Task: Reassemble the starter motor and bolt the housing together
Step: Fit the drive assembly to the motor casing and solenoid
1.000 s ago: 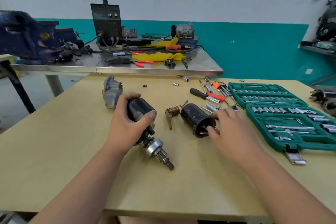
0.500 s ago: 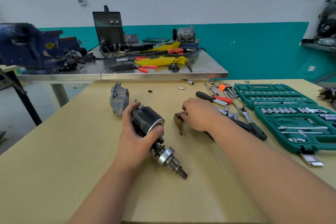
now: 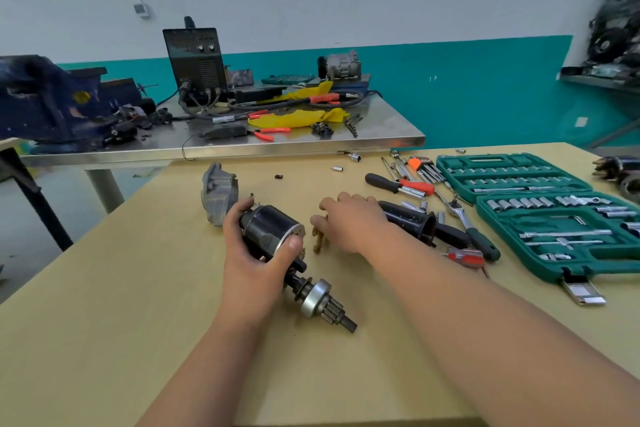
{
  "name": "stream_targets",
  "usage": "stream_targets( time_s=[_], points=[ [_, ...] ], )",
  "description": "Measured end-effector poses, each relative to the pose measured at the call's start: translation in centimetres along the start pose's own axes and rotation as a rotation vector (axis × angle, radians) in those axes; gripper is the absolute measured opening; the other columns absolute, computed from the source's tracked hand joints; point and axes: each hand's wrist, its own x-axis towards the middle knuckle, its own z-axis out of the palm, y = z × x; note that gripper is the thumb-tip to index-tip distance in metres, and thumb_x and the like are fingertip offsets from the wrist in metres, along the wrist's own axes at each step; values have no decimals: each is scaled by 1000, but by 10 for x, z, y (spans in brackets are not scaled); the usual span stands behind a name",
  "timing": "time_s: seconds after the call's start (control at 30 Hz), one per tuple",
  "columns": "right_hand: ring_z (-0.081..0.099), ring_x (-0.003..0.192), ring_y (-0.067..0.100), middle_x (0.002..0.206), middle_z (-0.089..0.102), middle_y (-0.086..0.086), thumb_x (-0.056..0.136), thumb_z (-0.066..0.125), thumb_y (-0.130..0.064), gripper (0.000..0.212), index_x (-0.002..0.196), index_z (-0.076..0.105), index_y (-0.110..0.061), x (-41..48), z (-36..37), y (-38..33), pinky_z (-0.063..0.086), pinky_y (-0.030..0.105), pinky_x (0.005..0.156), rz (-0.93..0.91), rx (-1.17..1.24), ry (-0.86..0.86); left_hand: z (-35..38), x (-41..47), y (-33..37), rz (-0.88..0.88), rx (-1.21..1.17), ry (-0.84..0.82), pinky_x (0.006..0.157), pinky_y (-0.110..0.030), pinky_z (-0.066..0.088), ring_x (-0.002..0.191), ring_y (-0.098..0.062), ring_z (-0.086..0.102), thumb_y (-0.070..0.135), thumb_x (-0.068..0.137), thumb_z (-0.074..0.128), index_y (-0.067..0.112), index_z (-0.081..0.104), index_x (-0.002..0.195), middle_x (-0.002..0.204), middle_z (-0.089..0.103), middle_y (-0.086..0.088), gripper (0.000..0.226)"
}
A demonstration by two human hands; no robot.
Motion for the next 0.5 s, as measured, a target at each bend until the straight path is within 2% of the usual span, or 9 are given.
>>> stream_targets(
  time_s=[0.1, 0.17, 0.23, 0.27, 0.3, 0.37, 0.43, 0.5],
  points=[
    [50, 109, 31, 124, 51, 10, 96, 30, -40, 43, 127, 56, -25, 1, -6, -5, 29, 55, 104, -30, 66, -119, -2, 1, 3, -26, -8, -19, 53, -12, 51, 69, 1, 67, 20, 76, 71, 47, 41, 116, 101, 56, 7, 56],
    [53, 106, 28, 118, 59, 5, 94, 37, -34, 37, 118, 62, -23, -2, -15, -3, 30, 55, 105, -49, 159, -174, -5, 3, 5, -62, -6, -34, 57, -12, 50, 74, 3, 65, 38, 75, 54, 50, 42, 115, 103, 57, 8, 44],
    [55, 91, 25, 97, 64, 2, 92, 43, -38, 32, 101, 67, -19, -7, -21, 0, 39, 46, 95, -43, 146, -162, -7, 4, 4, -79, 24, -80, 62, -5, 46, 82, 10, 62, 48, 86, 39, 55, 40, 120, 103, 61, 25, 35],
    [54, 82, 24, 86, 61, 0, 91, 46, -44, 33, 91, 65, -18, -11, -21, 0, 39, 45, 91, -48, 90, -140, -8, 4, 4, -91, 33, -102, 63, -2, 44, 86, 14, 61, 48, 93, 38, 58, 37, 124, 102, 60, 36, 33],
    [54, 78, 23, 79, 59, -1, 89, 48, -49, 34, 87, 62, -18, -14, -19, -2, 36, 47, 93, -54, 21, -122, -7, 3, 3, -116, 26, -118, 63, 0, 43, 89, 17, 60, 43, 96, 41, 60, 34, 128, 102, 57, 43, 37],
    [58, 82, 25, 81, 60, -2, 87, 53, -48, 36, 102, 55, -16, -21, -9, -9, 26, 51, 105, -65, -78, -81, -5, 3, 1, -162, 0, -155, 63, -2, 46, 92, 14, 62, 42, 88, 58, 59, 23, 139, 110, 57, 37, 64],
    [61, 88, 28, 85, 63, 1, 89, 52, -30, 36, 119, 42, -13, -28, 0, -14, 23, 51, 108, -90, -87, -41, -3, 5, -2, -208, 20, -208, 63, -9, 51, 85, 3, 69, 40, 75, 68, 47, 17, 148, 113, 60, 23, 89],
    [61, 89, 30, 90, 66, 4, 90, 47, -16, 33, 122, 38, -13, -36, 5, -11, 29, 45, 101, -133, -44, 16, -2, 8, -2, -239, 83, -225, 69, -19, 55, 85, -5, 71, 40, 73, 73, 29, 29, 149, 122, 62, 7, 89]
  ],
)
